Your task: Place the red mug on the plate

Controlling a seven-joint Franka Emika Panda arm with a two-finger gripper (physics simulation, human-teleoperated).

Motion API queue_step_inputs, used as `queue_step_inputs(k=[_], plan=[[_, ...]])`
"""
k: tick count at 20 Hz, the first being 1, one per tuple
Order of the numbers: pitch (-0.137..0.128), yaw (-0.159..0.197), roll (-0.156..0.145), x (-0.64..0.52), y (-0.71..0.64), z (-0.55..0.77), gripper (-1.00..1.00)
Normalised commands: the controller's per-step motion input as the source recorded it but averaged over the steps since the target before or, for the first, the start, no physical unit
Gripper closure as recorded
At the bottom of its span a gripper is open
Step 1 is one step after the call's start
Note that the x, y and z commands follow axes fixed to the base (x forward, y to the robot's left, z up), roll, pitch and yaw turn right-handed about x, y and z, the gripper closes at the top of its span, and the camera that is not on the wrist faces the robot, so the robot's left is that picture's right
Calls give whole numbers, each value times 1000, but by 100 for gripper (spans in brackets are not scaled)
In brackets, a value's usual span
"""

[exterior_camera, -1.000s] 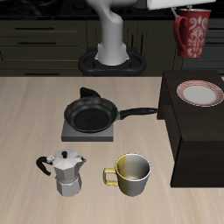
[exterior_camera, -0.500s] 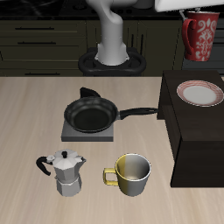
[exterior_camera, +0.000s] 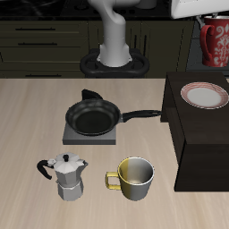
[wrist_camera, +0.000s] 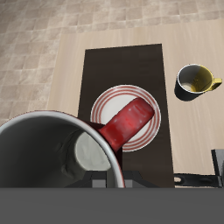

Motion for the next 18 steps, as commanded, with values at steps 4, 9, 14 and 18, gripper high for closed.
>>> queue_step_inputs(k=[4, 9, 14, 18], plan=[[-20, 5, -2, 35, 18, 87, 100], [0, -13, -44, 129, -104, 43, 100], [16, -1, -13, 122, -36, -59, 100], [10, 12, -7, 162, 51, -77, 100]])
